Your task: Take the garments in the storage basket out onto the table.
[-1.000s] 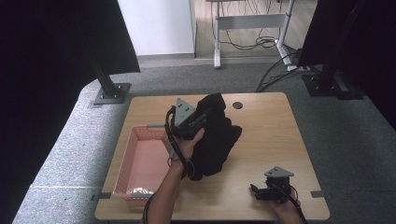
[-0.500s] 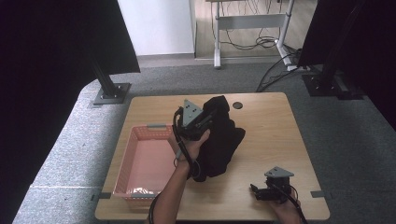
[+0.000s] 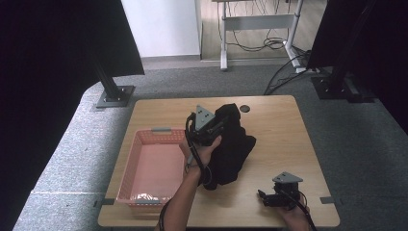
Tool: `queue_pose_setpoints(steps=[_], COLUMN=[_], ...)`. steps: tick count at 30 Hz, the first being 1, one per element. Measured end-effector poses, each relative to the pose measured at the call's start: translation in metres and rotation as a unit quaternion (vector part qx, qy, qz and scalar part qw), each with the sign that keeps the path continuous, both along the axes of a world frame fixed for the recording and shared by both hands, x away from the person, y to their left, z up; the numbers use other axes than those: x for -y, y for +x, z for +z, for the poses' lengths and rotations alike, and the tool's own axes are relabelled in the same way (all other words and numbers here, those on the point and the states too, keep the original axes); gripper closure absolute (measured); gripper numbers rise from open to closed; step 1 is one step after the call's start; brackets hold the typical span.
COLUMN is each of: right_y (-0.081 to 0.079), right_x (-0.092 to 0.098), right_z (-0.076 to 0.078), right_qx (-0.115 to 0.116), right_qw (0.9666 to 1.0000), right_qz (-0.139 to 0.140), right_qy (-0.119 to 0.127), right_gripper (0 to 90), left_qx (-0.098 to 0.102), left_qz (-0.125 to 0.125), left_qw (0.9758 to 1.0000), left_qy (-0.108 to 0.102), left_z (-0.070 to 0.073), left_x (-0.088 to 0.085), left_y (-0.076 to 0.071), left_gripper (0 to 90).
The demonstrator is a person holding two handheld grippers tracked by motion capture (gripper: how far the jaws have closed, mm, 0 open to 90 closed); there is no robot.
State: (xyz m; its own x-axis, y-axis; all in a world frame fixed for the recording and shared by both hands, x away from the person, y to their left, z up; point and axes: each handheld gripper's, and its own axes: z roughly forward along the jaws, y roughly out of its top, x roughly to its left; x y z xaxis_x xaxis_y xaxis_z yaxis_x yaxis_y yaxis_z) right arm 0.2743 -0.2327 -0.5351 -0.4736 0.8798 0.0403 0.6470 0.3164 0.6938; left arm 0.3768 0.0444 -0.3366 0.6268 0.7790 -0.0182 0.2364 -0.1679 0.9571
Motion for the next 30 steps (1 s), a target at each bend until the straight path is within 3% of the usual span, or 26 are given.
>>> queue_pose_setpoints(steps=[30], right_y=[0.000], right_x=[0.000], right_z=[0.000], right_qx=[0.001], right_qw=[1.0000], right_qz=[0.000], right_qy=[0.000], right_gripper=[4.4], left_qx=[-0.055], left_qz=[-0.010], left_qw=[0.9984], left_qy=[0.003], left_z=[-0.048], left_x=[0.018], left_y=[0.006], left_gripper=[75.2])
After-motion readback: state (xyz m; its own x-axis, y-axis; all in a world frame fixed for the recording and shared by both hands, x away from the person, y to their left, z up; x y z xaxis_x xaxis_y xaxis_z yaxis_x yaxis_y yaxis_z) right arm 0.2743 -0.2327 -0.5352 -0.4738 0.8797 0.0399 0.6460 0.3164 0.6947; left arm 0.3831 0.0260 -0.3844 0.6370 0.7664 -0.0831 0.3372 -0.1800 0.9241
